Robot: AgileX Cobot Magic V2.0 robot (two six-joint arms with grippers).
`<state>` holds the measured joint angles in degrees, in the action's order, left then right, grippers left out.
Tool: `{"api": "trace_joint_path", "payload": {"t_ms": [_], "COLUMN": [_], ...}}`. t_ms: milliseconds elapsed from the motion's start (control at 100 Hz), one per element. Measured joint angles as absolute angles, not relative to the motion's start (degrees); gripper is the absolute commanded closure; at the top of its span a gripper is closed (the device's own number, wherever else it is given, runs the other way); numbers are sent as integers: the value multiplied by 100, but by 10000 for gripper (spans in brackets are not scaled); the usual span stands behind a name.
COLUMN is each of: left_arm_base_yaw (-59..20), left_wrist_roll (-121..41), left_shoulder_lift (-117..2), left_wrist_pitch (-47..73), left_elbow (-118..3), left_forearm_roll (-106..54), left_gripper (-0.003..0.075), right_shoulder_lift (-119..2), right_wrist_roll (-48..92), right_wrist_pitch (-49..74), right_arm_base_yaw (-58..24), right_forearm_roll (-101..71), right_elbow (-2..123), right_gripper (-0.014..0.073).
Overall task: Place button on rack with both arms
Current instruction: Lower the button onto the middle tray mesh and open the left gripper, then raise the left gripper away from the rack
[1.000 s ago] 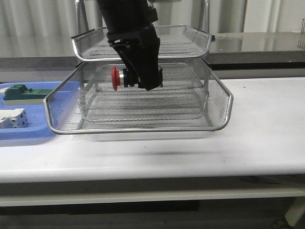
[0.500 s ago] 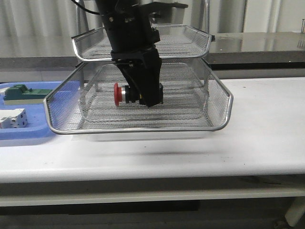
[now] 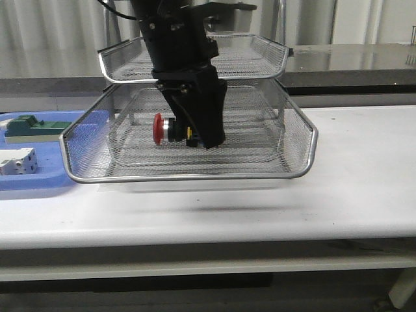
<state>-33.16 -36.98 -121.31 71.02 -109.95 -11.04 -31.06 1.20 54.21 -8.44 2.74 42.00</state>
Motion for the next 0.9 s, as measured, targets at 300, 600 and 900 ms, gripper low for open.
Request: {"api": "trace_joint_path", "payload": {"t_ms": [300, 600, 900], "left_arm_base_yaw": [-3316, -3316, -3316], "left_wrist_roll": [-3555, -3153, -2605], "left_shoulder_lift": [-12002, -11297, -10450], "left_wrist_pitch": [7102, 7102, 7134], "left_elbow": [-10995, -10995, -10791], "left_forearm_roll": [-1104, -1104, -497], "left_gripper": [197, 202, 203], "right_shoulder_lift": [-3106, -3106, -3106], "right_wrist_roll": [120, 120, 120], "right_wrist_pitch": [5421, 5421, 5421], "right_arm_base_yaw": [-844, -844, -844], "right_forearm_roll": [274, 274, 274], "right_elbow": [4200, 4200, 4200], "right_gripper": [662, 662, 662]}}
